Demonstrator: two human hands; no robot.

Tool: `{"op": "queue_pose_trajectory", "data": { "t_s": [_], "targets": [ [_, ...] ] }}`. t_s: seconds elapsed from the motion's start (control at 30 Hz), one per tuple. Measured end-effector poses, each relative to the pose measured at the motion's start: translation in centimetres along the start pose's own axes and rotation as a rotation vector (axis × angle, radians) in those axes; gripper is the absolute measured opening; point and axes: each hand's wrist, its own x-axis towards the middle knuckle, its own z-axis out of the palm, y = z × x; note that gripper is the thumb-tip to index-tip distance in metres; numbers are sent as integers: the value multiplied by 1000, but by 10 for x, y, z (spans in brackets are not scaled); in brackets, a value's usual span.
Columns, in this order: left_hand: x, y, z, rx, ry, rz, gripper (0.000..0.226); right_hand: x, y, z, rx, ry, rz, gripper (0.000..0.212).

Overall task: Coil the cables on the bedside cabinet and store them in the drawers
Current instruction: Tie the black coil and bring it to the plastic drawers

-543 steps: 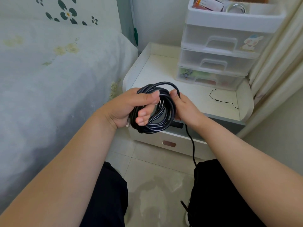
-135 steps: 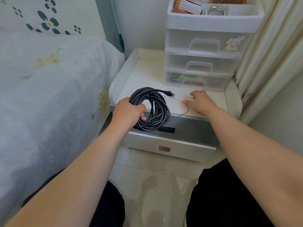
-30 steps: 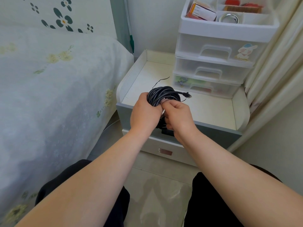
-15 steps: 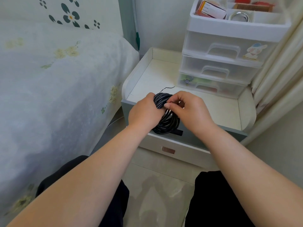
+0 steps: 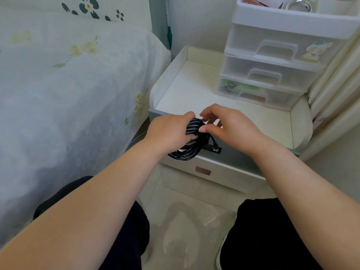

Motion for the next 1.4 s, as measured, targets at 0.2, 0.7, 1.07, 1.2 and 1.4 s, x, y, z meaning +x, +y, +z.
{"op": "queue_pose_trajectory", "data": {
  "t_s": [0.2, 0.7, 1.07, 1.2, 1.4],
  "targets": [
    [-9, -8, 0, 48, -36, 114, 36, -2, -4, 8, -63, -74, 28, 26],
    [-12, 1, 5, 172, -116, 125, 54, 4, -8, 11, 62, -130, 218, 17],
    [-16, 7, 7, 228, -11, 94, 50, 4, -21, 20, -320, -163, 187, 34],
    [-17, 14, 10, 388, 2, 116, 43, 9, -20, 27, -138, -235, 406, 38],
    [-20, 14, 12, 465, 18, 156, 38, 12, -16, 25, 558, -345, 789, 25]
  ]
}}
